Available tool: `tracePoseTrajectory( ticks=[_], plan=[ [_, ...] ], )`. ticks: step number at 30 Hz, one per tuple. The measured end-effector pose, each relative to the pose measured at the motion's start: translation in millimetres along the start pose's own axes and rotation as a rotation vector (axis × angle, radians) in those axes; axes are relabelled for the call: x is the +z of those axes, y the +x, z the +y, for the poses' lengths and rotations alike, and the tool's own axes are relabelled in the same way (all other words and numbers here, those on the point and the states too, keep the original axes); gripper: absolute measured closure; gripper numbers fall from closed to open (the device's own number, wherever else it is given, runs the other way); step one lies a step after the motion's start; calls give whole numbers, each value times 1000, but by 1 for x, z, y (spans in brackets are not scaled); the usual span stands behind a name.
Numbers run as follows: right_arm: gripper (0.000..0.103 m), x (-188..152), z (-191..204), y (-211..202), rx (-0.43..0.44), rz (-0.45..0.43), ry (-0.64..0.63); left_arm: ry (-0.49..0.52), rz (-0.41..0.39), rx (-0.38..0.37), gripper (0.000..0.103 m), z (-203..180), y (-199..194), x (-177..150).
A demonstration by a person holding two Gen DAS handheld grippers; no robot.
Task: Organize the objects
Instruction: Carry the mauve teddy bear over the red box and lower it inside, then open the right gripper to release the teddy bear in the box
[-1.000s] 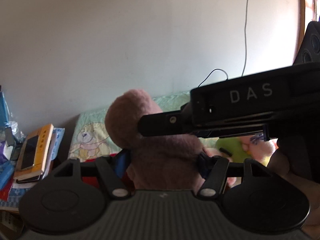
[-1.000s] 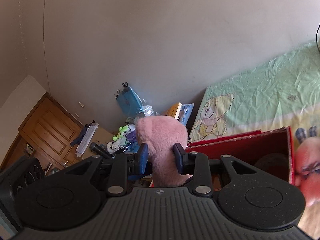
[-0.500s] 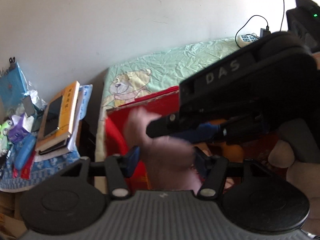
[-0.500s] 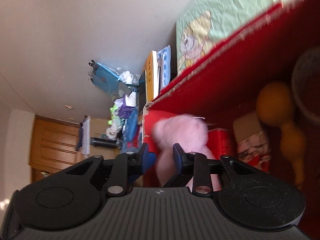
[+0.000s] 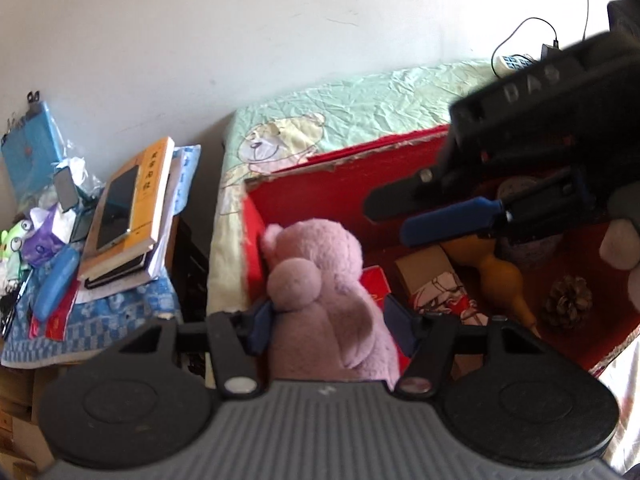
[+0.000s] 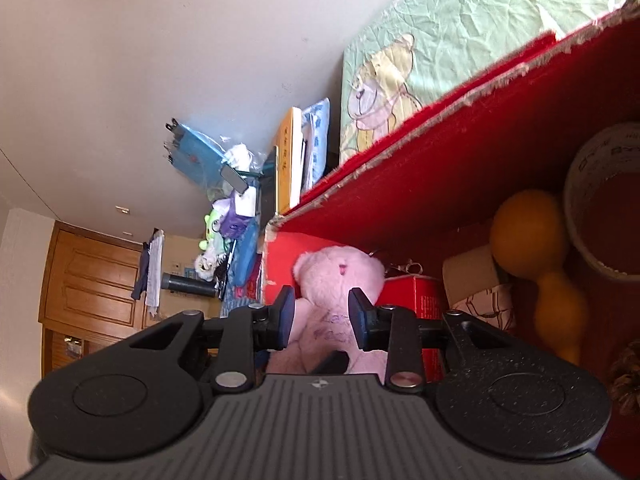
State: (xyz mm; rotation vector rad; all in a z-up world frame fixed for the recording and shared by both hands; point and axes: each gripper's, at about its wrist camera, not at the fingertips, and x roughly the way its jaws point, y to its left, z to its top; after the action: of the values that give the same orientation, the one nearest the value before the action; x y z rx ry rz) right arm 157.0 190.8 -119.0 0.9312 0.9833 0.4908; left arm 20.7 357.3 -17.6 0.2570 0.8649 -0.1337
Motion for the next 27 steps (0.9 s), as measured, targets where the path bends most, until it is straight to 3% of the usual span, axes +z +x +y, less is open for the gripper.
tracePoseTrajectory(
  ticks=[6, 17, 25, 27],
  plan=[
    [70, -4, 9, 6, -46, 10, -64, -29, 13, 4, 38, 4, 6, 4],
    [68, -28, 23, -17, -243, -111, -269, -61, 59, 53, 36, -2, 9, 8],
    [67, -42, 21, -41, -303, -181, -309, -39, 24, 90, 22, -15, -12, 5],
    [63, -45, 21, -50, -300, -192, -308, -41, 21, 90, 18, -19, -15, 5]
  ],
)
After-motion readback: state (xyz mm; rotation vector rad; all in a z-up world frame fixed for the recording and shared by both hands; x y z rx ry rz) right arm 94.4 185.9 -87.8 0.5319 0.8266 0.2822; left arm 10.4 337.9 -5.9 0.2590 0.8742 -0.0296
